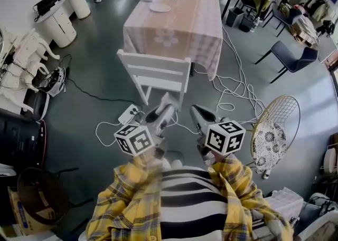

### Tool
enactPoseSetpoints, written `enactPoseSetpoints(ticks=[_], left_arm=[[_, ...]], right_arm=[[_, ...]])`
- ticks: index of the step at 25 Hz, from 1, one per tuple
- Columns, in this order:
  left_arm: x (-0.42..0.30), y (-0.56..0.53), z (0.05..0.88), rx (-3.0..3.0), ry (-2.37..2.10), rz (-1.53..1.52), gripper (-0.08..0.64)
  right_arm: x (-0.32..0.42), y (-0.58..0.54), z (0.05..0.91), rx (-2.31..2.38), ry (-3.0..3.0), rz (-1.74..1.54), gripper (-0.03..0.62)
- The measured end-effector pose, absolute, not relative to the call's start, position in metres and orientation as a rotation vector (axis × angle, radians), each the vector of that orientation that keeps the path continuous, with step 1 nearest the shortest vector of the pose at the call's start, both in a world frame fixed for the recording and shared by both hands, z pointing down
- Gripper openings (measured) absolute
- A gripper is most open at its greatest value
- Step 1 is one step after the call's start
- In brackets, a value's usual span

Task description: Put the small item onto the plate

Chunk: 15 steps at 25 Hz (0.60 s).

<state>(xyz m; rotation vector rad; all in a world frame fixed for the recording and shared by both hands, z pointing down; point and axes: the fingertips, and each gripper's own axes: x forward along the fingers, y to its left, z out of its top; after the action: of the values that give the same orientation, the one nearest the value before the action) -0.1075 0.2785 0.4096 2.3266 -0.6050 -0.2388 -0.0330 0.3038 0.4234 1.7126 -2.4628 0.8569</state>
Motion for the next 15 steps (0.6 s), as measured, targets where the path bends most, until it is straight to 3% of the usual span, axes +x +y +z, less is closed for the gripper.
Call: enactPoseSetpoints(ticks=[15], left_arm=[[-0.077,0.229,0.402,2.325,-0.573,-0.249,0.087]], right_arm=[[-0.015,0.262,0.427,1.671,-2.461,0.875,-0.005]])
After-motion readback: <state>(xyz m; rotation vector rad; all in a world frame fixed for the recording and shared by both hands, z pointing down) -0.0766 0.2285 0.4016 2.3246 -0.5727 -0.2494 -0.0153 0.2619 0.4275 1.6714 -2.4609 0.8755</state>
